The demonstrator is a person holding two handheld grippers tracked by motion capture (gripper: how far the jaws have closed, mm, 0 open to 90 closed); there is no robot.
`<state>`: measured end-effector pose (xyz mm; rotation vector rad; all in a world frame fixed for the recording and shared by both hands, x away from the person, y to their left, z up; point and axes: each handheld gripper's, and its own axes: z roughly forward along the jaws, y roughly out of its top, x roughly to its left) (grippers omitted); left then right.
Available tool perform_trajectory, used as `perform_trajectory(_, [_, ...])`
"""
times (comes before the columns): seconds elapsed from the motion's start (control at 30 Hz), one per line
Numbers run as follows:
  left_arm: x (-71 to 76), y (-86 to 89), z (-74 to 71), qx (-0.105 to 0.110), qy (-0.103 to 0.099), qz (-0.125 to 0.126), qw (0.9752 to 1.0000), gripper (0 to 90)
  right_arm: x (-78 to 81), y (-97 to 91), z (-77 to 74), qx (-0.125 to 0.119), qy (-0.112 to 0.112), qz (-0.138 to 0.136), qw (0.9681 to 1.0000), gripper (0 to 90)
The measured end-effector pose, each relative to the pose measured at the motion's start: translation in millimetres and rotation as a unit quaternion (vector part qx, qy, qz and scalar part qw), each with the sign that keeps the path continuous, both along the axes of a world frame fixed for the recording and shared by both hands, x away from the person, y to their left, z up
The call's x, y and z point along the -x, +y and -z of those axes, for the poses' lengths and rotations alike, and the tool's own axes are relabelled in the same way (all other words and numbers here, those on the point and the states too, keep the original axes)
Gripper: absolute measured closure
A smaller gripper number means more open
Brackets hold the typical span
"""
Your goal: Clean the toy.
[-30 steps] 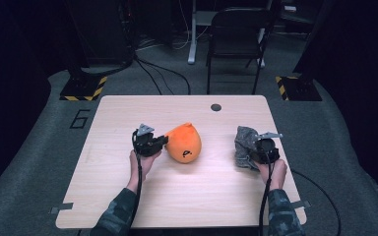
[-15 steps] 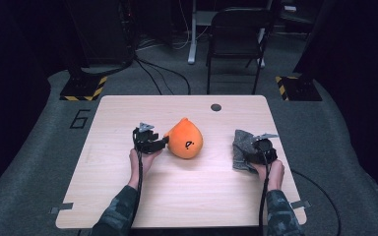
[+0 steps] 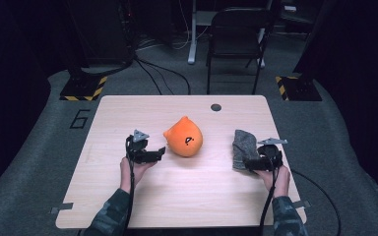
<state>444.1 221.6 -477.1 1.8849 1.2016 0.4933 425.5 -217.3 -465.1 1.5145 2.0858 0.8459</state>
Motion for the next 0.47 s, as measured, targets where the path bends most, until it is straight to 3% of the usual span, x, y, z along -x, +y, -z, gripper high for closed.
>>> perform_trajectory(0.07, [11.9, 7.8, 7.1, -0.013, 0.009, 0.002, 0.9999, 16.2, 13.6, -8.5, 9.6, -0.009, 0.001, 0.004, 1.0000, 4.7])
perform_trajectory(0.23, [28.8, 23.1, 16.3, -0.028, 0.011, 0.001, 0.9996, 15.5, 28.3, -20.0, 28.0, 0.003, 0.024, 0.010, 0.9997, 0.0])
perform_trajectory(0.47, [28.0, 29.8, 22.4, -0.028, 0.022, -0.006, 0.9993, 14.9, 30.5, -25.3, 35.4, 0.016, 0.030, 0.014, 0.9993, 0.0])
